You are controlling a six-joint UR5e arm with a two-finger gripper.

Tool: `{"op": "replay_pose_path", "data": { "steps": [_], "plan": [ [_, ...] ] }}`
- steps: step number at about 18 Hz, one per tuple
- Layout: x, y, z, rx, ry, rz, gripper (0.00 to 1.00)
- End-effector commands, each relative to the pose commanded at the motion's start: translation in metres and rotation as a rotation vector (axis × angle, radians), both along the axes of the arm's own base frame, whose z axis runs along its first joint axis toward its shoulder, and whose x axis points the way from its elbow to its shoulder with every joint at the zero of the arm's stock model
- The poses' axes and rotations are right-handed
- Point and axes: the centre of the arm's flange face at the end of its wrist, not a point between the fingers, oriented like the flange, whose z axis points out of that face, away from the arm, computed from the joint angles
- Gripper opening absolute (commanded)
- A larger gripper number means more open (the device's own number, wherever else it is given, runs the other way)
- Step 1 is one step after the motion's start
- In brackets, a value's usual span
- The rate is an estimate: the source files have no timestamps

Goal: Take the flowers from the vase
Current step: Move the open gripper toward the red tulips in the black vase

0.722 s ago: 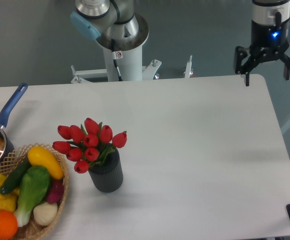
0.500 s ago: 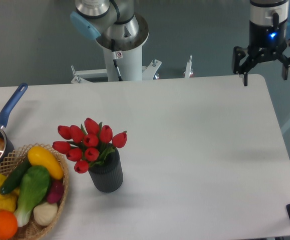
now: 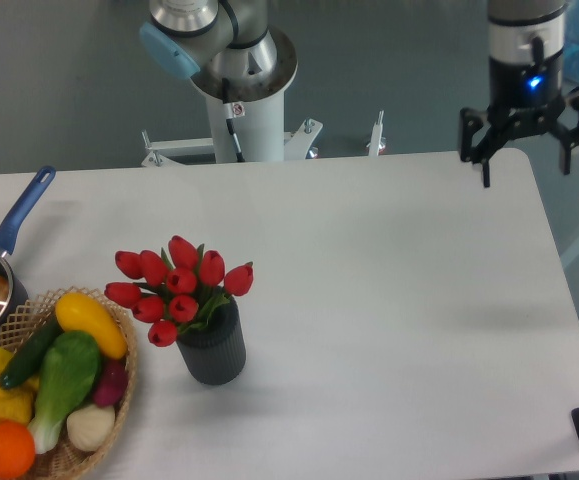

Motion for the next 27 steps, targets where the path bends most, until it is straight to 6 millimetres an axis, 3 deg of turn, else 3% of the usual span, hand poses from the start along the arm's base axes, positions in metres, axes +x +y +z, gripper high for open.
{"op": "replay_pose_path", "data": {
  "steps": [7, 11, 13, 15, 17, 20, 22, 27],
  "plan": [
    [0.020, 0.028, -0.007, 0.011, -0.023, -0.032, 1.00],
    [0.041, 0.052, -0.025, 0.009, -0.070, -0.040, 1.00],
    [0.046, 0.050, -0.039, -0.008, -0.089, -0.018, 1.00],
    [0.051, 0.055, -0.039, -0.002, -0.090, -0.030, 1.00],
    [0.064, 0.071, -0.040, 0.012, -0.103, -0.069, 1.00],
    [0.099, 0.097, -0.067, -0.003, -0.155, -0.161, 1.00],
    [0.111, 0.107, -0.072, 0.041, -0.189, -0.239, 1.00],
    [0.136, 0.105, -0.068, 0.091, -0.281, -0.296, 1.00]
  ]
}}
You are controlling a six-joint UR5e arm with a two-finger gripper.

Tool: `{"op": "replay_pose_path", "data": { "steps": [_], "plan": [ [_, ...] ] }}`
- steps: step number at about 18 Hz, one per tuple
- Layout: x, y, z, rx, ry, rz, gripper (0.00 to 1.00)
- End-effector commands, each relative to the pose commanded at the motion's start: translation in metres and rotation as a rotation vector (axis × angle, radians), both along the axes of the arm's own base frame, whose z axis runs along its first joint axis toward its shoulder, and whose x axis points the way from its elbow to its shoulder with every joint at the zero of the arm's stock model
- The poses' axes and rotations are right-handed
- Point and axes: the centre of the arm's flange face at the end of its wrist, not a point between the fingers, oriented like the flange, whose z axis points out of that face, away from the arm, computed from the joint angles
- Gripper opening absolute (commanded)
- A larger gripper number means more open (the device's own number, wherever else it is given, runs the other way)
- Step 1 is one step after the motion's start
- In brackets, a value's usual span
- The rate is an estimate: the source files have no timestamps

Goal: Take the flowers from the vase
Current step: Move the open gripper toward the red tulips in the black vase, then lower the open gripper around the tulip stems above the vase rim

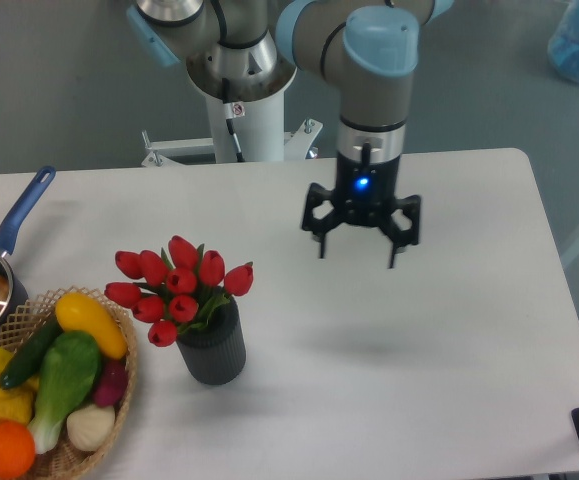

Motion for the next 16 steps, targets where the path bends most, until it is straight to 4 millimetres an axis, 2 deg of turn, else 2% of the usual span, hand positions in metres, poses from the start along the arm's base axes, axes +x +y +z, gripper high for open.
{"op": "replay_pose_path", "data": {
  "steps": [3, 9, 14, 16],
  "plan": [
    [0.019, -0.002, 0.017, 0.064, -0.074, -0.027, 1.00],
    [0.030, 0.022, 0.013, 0.288, -0.224, -0.102, 1.00],
    [0.033, 0.016, 0.008, 0.224, -0.188, -0.099, 1.00],
    [0.041, 0.021, 0.001, 0.203, -0.177, -0.151, 1.00]
  ]
}}
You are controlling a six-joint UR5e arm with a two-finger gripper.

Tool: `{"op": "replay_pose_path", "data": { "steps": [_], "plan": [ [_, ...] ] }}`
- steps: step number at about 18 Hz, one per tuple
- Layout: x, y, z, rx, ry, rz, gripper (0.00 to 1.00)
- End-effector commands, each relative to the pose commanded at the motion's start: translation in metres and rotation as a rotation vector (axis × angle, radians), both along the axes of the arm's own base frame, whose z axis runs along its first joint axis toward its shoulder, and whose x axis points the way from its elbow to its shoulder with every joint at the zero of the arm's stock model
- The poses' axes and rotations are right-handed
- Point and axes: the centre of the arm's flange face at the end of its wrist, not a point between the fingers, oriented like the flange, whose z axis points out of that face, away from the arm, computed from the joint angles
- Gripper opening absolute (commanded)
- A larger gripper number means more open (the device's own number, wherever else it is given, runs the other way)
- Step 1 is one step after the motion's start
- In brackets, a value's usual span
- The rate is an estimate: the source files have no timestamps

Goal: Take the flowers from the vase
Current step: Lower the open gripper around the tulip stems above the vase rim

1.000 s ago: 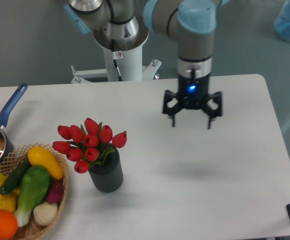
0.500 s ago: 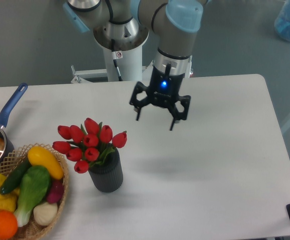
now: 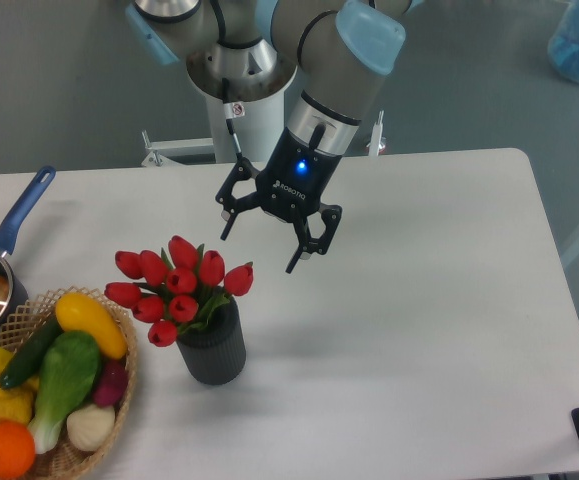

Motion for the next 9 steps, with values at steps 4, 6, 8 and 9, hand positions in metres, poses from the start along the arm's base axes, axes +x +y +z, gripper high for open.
{"op": "replay_pose_path", "data": {
  "steps": [4, 6, 8, 9],
  "plan": [
    [0.014, -0.001, -0.024, 0.010, 0.061, -0.165, 1.00],
    [0.019, 0.002, -0.027, 0.027, 0.068, -0.203, 1.00],
    [0.019, 0.003, -0.026, 0.043, 0.070, -0.213, 1.00],
    [0.020, 0.005, -0.027, 0.046, 0.077, -0.224, 1.00]
  ]
}}
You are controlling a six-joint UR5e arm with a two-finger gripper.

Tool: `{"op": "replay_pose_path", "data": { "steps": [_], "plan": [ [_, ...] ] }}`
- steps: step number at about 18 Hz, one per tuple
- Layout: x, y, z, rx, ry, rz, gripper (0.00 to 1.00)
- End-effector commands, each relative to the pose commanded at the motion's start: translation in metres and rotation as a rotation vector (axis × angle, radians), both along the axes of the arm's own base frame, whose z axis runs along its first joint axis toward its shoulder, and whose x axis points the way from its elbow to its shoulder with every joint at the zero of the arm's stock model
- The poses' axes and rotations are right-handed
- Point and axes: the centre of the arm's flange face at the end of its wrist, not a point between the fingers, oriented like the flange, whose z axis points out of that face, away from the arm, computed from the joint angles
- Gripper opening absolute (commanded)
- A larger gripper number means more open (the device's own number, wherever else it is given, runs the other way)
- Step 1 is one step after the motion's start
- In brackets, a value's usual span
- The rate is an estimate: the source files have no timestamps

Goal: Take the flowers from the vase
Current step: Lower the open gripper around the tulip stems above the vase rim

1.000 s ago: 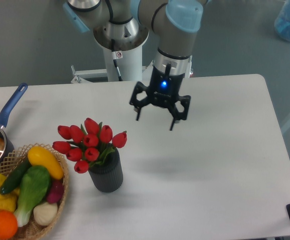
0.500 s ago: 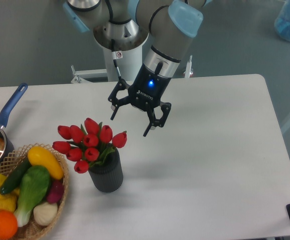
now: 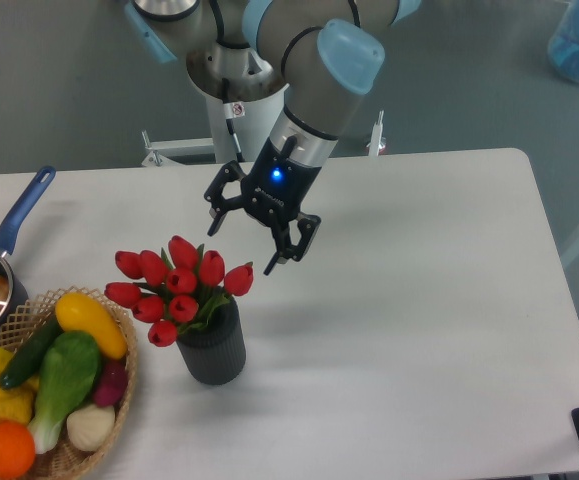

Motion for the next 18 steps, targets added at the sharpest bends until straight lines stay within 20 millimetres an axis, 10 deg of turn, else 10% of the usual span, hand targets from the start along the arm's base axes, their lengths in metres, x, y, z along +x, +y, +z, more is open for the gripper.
{"op": "replay_pose_path", "data": {
  "steps": [18],
  "plan": [
    [-0.019, 0.038, -0.022, 0.140, 0.042, -0.102, 1.00]
  ]
}}
